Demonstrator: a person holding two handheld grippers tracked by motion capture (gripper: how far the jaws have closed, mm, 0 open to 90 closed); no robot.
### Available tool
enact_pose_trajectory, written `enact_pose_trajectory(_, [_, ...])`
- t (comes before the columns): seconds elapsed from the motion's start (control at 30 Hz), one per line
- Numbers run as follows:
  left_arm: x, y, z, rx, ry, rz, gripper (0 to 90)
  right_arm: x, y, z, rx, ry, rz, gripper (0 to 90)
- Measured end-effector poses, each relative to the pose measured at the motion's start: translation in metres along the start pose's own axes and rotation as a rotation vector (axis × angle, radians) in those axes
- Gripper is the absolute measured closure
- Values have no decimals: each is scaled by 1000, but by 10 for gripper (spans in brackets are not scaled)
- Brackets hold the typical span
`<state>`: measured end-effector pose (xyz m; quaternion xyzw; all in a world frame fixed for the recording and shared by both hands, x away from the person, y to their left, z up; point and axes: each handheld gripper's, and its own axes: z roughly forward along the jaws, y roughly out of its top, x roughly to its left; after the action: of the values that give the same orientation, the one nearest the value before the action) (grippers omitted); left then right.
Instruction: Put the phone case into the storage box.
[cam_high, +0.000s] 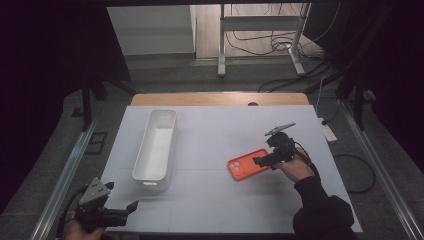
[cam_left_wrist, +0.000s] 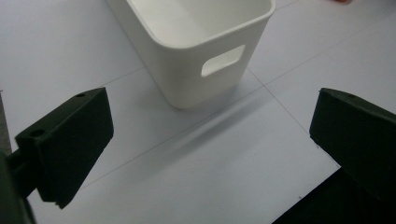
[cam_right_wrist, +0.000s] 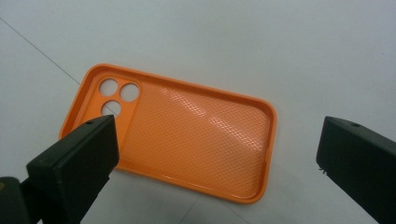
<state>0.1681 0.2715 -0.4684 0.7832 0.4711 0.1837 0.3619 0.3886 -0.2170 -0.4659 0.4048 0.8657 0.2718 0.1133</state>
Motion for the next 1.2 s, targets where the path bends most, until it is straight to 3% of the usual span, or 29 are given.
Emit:
enact_pose_trajectory(0.33, [0,0,0,1,-1,2,5,-1,3,6,15,16,15,10])
enact_pose_trajectory(0.4, [0,0,0,1,-1,2,5,-2,3,7,23,15,18,108])
enact_pose_trajectory(0.47, [0,0,0,1,0,3,5,-3,3,6,37,43,24,297])
enact_pose_trajectory(0.5, [0,0,0,1,0,3,5,-3,3,6,37,43,24,297])
enact_pose_trajectory(0.57, [0,0,0,1,-1,3,5,-4,3,6,47,45,23,483])
enact_pose_trajectory(0.77, [-1,0,0,3,0,6,6,-7,4,5,54,68,14,881])
enact_pose_trajectory(0.9, [-1,0,0,3,0,7,6,-8,6,7,56,79,9,891])
enact_pose_trajectory(1.2, [-1,0,0,1,-3,9,6,-7,0,17,102,40,-36,890])
